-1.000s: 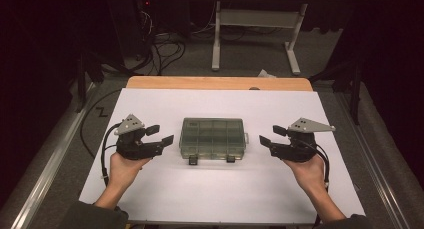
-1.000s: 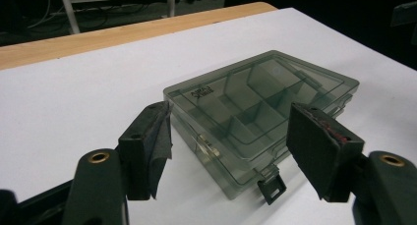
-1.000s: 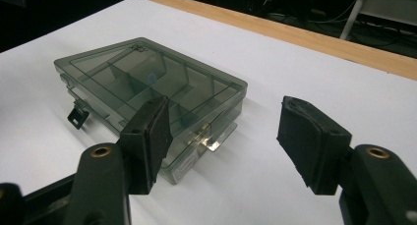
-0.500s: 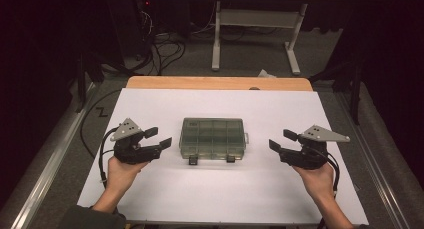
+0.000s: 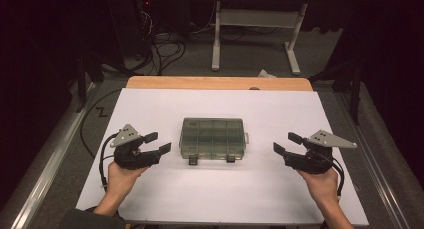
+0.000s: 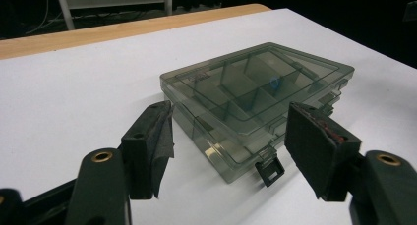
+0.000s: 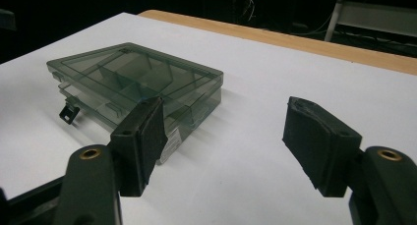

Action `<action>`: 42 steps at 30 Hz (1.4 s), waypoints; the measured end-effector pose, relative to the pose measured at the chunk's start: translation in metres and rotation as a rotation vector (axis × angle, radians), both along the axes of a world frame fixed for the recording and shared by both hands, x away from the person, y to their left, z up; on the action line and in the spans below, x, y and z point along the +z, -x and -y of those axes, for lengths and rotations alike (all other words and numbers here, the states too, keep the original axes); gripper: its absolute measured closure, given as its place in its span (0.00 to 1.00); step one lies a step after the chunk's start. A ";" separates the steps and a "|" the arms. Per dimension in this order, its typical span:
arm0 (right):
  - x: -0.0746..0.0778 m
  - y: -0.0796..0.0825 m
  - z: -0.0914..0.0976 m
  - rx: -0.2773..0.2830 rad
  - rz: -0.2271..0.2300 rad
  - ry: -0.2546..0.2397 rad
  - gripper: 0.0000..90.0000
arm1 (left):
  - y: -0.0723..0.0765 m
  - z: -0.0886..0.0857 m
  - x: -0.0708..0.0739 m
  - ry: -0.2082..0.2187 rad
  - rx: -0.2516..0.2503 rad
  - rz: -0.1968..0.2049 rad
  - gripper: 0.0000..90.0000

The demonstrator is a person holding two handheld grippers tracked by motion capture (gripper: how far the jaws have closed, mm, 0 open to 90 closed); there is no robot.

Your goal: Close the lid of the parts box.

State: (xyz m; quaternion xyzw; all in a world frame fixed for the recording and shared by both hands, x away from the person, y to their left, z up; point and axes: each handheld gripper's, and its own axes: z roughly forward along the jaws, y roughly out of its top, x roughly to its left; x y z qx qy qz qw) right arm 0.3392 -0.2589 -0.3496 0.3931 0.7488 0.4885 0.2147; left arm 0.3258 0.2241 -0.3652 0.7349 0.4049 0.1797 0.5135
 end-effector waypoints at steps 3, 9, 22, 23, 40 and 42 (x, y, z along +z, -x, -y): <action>-0.003 0.002 0.001 0.000 0.009 -0.001 0.38 | 0.002 0.000 -0.003 0.003 0.002 0.006 0.40; -0.009 0.005 0.002 0.000 0.020 0.001 0.38 | 0.004 0.001 -0.005 -0.005 0.008 0.018 0.40; -0.023 0.009 0.006 -0.013 0.021 -0.021 0.38 | 0.006 0.002 -0.014 -0.016 0.004 0.008 0.40; -0.024 0.010 0.007 -0.015 0.021 -0.022 0.38 | 0.006 0.002 -0.014 -0.018 0.005 0.006 0.40; -0.039 0.015 0.008 -0.023 0.030 -0.027 0.38 | 0.013 0.003 -0.025 0.001 0.034 0.017 0.40; -0.041 0.016 0.008 -0.025 0.030 -0.031 0.38 | 0.013 0.003 -0.026 0.001 0.035 0.018 0.40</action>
